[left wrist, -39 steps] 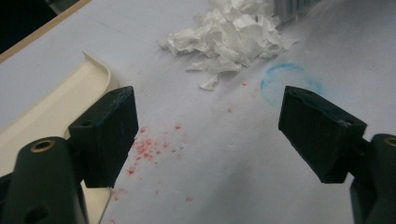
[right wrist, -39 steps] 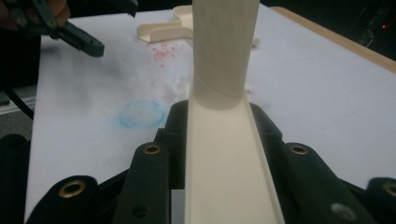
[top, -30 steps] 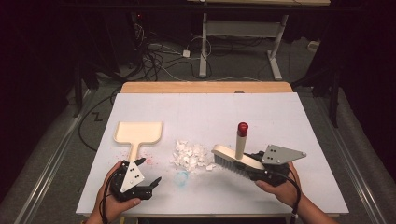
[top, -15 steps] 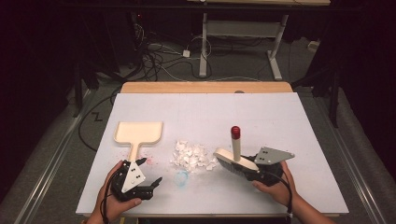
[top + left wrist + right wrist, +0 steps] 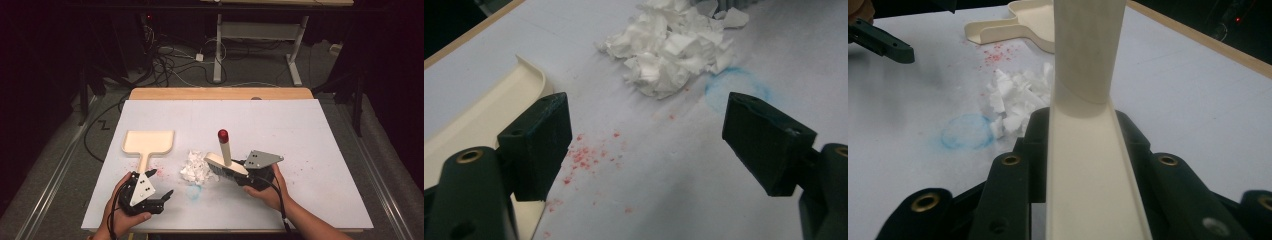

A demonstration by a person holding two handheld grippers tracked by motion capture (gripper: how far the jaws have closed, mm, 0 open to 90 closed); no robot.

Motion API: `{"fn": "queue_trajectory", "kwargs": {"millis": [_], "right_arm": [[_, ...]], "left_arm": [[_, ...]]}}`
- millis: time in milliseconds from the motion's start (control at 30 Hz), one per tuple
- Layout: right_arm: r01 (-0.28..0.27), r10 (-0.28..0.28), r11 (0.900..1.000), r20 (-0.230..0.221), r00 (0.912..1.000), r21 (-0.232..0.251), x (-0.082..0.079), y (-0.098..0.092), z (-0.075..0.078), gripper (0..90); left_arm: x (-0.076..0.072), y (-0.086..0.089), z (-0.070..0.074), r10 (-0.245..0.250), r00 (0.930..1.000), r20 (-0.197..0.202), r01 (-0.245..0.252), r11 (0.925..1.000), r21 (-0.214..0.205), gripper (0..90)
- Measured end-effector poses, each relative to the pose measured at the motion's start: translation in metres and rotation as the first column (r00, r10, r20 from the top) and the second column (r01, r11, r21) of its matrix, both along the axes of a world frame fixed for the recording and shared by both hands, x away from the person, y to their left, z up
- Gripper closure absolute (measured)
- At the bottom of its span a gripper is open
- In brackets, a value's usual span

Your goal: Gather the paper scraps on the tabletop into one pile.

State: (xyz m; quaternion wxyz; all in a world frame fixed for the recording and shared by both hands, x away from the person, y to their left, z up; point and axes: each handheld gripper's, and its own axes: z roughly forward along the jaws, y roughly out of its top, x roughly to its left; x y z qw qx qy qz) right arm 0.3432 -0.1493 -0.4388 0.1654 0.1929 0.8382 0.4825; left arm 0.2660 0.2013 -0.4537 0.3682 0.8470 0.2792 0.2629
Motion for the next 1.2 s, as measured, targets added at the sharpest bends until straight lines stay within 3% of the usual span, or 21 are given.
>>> {"fn": "queue_trajectory", "kwargs": {"millis": [100, 300, 333, 467, 533, 633, 800, 867, 967, 1033, 1100, 1200], "right_arm": [[0.001, -0.001, 0.9998, -0.007, 1.0, 0.019, -0.003, -0.008, 0.005, 68.1], [0.012, -0.014, 0.998, 0.024, 0.9996, 0.062, -0.011, -0.027, 0.025, 68.1], [0.03, -0.033, 0.9964, 0.039, 0.9987, 0.08, -0.012, -0.033, 0.031, 68.1], [0.09, -0.095, 0.9928, 0.067, 0.9932, 0.079, -0.012, -0.039, 0.036, 68.1], [0.139, -0.144, 0.9885, 0.087, 0.9857, 0.059, -0.008, -0.039, 0.034, 68.1], [0.171, -0.175, 0.9842, 0.088, 0.9807, 0.046, 0.004, -0.031, 0.025, 68.1], [0.238, -0.232, 0.971, 0.154, 0.9603, -0.021, 0.021, -0.012, 0.005, 68.1], [0.28, -0.275, 0.9598, 0.127, 0.953, -0.022, 0.027, -0.01, -0.001, 68.1], [0.326, -0.32, 0.9451, 0.13, 0.9384, -0.024, 0.028, -0.011, -0.008, 68.2], [0.347, -0.345, 0.938, 0.112, 0.9318, 0.009, 0.027, -0.009, -0.012, 68.2], [0.357, -0.359, 0.9333, 0.099, 0.928, 0.035, 0.025, -0.001, -0.016, 68.1], [0.355, -0.357, 0.9341, 0.12, 0.9264, 0.038, 0.018, 0.019, -0.021, 68.0]], "left_arm": [[0.0, 0.001, 0.0, 0.003, 1.0, 0.0, -0.003, 1.0, 0.002, 19.1], [0.0, 0.0, 0.001, 0.004, 1.0, 0.007, -0.004, 1.0, -0.002, 19.1], [0.0, -0.001, 0.001, 0.006, 1.0, 0.007, -0.006, 1.0, -0.004, 19.1], [0.0, -0.002, 0.001, 0.002, 1.0, 0.007, -0.002, 1.0, -0.001, 19.1], [0.001, -0.002, 0.001, 0.003, 1.0, 0.004, -0.003, 1.0, 0.004, 19.1], [0.002, -0.003, 0.0, 0.0, 1.0, 0.001, 0.0, 1.0, 0.003, 19.1], [0.002, -0.003, -0.001, 0.001, 1.0, -0.005, -0.001, 1.0, 0.003, 19.1], [0.002, -0.003, -0.001, -0.002, 1.0, -0.004, 0.001, 1.0, -0.005, 19.1], [0.002, -0.001, -0.002, 0.002, 1.0, -0.007, -0.002, 1.0, -0.004, 19.1], [0.002, -0.001, -0.001, 0.005, 1.0, -0.007, -0.005, 1.0, -0.005, 19.1], [0.001, -0.002, -0.001, 0.001, 1.0, -0.004, -0.001, 1.0, -0.006, 19.1], [0.001, -0.003, 0.0, -0.006, 1.0, -0.003, 0.006, 1.0, 0.002, 19.1]]}}
